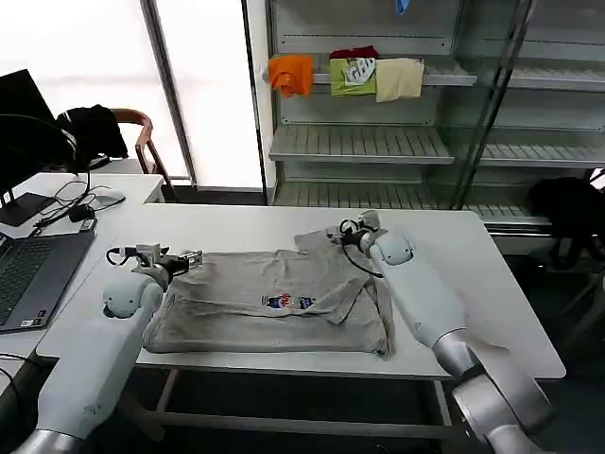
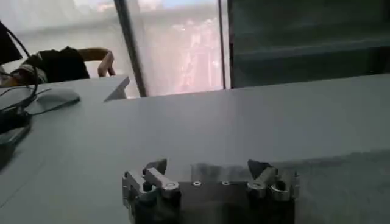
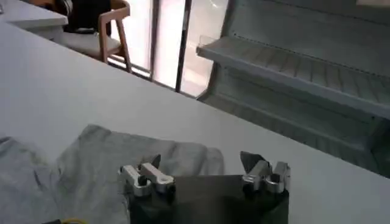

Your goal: Fold and organize the clothes.

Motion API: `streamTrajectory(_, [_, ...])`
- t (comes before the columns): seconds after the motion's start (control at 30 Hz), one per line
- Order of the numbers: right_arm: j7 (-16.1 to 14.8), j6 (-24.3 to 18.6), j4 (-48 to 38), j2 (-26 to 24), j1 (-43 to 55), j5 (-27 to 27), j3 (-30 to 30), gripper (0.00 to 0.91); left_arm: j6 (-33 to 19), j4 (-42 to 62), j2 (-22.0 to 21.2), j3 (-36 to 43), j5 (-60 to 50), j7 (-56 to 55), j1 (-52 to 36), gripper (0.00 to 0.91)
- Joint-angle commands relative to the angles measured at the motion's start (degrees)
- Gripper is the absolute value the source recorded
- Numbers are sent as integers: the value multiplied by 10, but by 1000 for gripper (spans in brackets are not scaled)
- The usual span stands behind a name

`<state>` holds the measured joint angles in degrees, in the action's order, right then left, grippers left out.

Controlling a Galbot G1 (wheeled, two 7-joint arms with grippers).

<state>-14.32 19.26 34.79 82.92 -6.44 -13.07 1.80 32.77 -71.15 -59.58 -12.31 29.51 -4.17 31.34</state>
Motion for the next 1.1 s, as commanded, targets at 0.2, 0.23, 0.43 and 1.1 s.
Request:
streamTrajectory(0.2, [-6, -12, -54, 27, 12, 29, -2, 877, 5, 70, -6, 3, -17, 46, -28, 403])
streamTrajectory(0.23, [-8, -11, -55, 28, 11, 31, -2, 826, 5, 70, -7, 3, -17, 49, -27, 292])
streamTrajectory(0.43, [-20, 4, -59, 28, 8, 45, -3, 111, 5, 73, -11, 2, -18, 58, -26, 50])
streamTrajectory(1.1, [-52, 5, 5, -5, -23, 38, -1, 0, 3, 51, -6, 0, -31, 88, -15, 10])
